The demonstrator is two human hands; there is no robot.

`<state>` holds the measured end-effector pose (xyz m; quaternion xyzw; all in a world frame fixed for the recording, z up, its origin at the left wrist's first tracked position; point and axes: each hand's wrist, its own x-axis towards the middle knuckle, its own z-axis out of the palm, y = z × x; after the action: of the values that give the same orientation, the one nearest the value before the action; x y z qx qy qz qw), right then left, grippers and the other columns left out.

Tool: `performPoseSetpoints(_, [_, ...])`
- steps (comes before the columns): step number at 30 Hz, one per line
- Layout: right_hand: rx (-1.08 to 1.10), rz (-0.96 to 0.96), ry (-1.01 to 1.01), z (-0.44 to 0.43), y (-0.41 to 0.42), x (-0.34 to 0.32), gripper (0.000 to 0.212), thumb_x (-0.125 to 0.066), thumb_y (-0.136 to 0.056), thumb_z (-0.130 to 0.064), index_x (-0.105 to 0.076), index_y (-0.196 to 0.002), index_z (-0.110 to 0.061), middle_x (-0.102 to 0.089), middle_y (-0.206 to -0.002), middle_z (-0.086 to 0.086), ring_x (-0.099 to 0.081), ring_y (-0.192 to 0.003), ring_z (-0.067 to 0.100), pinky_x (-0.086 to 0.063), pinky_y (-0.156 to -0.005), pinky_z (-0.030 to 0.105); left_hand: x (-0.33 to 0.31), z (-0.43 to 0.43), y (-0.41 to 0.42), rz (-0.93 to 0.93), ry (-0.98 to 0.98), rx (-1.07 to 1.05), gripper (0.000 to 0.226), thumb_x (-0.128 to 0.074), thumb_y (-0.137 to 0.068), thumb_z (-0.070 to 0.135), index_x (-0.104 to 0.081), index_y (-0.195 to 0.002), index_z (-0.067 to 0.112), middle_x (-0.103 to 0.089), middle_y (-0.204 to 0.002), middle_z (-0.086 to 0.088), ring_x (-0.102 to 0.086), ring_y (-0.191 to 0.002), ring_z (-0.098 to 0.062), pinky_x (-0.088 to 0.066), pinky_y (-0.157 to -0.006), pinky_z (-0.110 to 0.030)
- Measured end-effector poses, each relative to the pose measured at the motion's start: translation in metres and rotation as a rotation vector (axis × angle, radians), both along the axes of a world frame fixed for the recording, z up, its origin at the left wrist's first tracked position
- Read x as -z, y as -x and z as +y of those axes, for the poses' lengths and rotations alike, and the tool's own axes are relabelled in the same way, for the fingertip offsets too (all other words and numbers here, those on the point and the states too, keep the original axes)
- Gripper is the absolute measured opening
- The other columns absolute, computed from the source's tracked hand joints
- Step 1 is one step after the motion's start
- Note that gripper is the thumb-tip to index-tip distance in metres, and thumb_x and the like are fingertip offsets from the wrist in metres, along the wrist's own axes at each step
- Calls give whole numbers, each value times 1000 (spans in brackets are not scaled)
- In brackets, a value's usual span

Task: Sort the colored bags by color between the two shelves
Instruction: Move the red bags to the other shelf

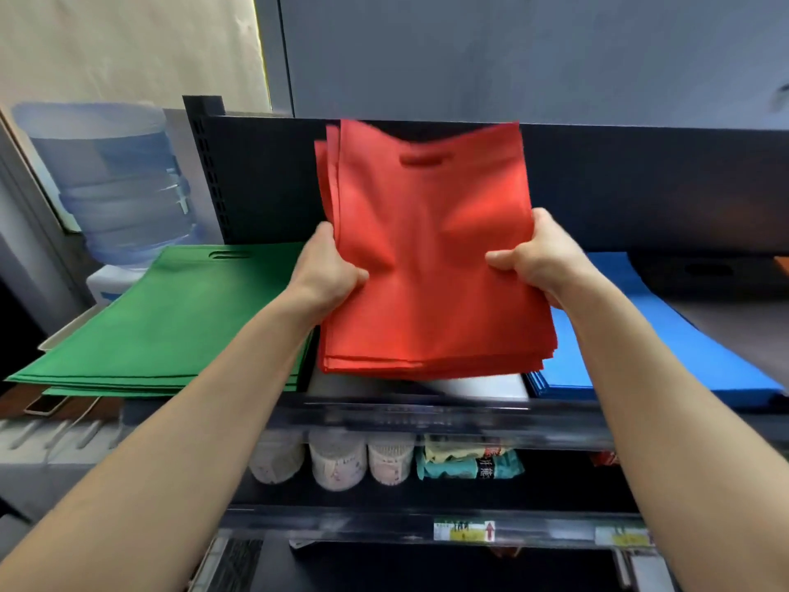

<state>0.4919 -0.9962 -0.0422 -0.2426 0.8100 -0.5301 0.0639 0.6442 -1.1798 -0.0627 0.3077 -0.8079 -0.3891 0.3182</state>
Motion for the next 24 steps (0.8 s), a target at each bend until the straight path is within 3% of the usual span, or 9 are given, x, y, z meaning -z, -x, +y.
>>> performPoseSetpoints(2, [-14,-44,145,-3,3,-8,51,-78,-73,-8,-46,-112,-14,-63,-105,7,-66,-90,22,-56,-80,40,-8,-8,-2,131,0,-29,51,-78,-67,3,-42,-102,14,-60,-100,-6,-60,-90,-22,-50,-82,-32])
performPoseSetpoints(4, [-45,-136,270,-4,4,-13,62,-80,-67,-10,-46,-118,-9,-65,-108,9,-68,-89,22,-58,-74,39,-12,-14,-5,285,-172,6,61,-78,-66,-2,-38,-108,17,-60,-101,-3,-62,-90,-19,-53,-81,-34])
performPoseSetpoints(7, [-64,-110,329,-12,3,-13,59,-77,-64,-17,-55,-119,-11,-69,-107,5,-70,-89,18,-58,-72,33,-9,-16,-6,383,-309,0,53,-74,-74,1,-38,-110,15,-60,-99,0,-62,-88,-15,-52,-73,-27])
performPoseSetpoints(11, [60,0,310,-22,-9,-10,51,-72,-74,-22,-51,-119,-12,-64,-109,0,-65,-94,16,-55,-84,37,-5,-5,0,283,-95,-138,41,-65,-84,10,-40,-117,8,-56,-116,-8,-58,-103,-24,-47,-87,-33])
performPoseSetpoints(17, [282,129,194,-29,-13,-28,49,-69,-80,-29,-48,-119,-7,-61,-109,6,-59,-95,24,-48,-80,32,-27,3,2,105,141,-249,38,-59,-89,20,-43,-118,2,-59,-117,-16,-56,-109,-35,-43,-87,-36])
performPoseSetpoints(24, [252,231,212,-38,-30,-17,34,-59,-86,-12,-41,-114,-5,-52,-93,0,-55,-83,20,-46,-74,30,-9,16,7,234,232,-124,28,-52,-92,10,-39,-114,-1,-57,-111,-16,-58,-97,-33,-44,-81,-34])
